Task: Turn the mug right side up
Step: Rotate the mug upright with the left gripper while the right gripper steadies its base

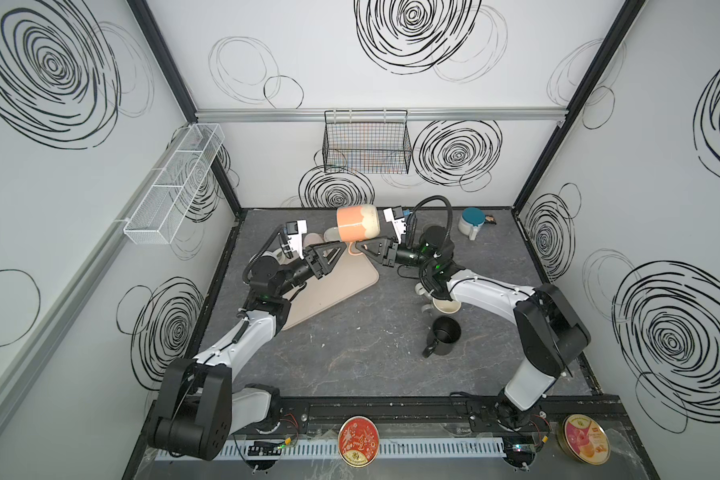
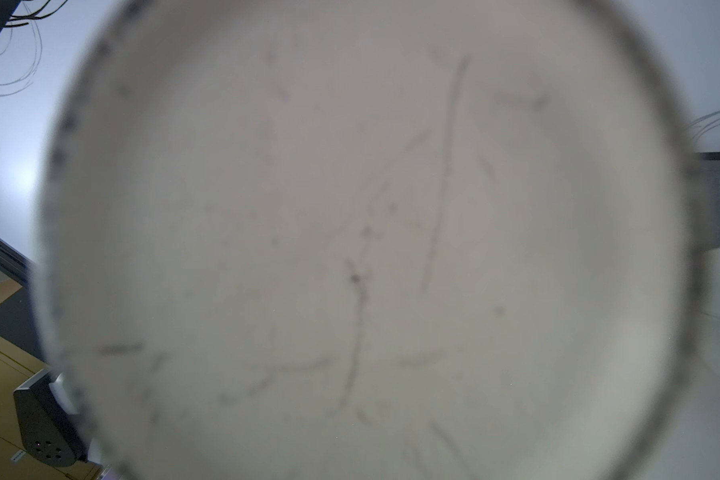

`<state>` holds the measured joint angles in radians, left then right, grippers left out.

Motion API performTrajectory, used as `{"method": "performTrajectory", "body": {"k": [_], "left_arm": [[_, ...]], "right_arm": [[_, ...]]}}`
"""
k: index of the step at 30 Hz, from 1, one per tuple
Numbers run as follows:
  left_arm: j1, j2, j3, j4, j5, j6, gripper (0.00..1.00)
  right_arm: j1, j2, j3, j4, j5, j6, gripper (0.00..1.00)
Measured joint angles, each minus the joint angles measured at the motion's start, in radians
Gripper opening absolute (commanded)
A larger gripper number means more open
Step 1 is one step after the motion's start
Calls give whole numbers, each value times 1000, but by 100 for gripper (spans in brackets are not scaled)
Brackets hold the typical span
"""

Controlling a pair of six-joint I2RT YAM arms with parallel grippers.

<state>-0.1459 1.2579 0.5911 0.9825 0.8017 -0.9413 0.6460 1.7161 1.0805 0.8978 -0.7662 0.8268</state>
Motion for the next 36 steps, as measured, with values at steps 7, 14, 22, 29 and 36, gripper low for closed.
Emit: {"method": "performTrajectory", "body": {"k": [7,14,22,29,36], "left_arm": [[-65,42,1,52,13,-15,36],[-71,79,18,92,11,-48,19],[-95,125,62,126,23,-77,28],[-100,186,93,238,54,-157,0],[-90,247,133,216,77,-172,0]], "right_arm": [[6,0,0,18,-2,15,0],[5,0,1,54,-7,27,0],[3,3,20,83,-23,45,0],[-16,4,26,87,-33,32,28],[-38,-54,30,-106,-1,-66,49]]}}
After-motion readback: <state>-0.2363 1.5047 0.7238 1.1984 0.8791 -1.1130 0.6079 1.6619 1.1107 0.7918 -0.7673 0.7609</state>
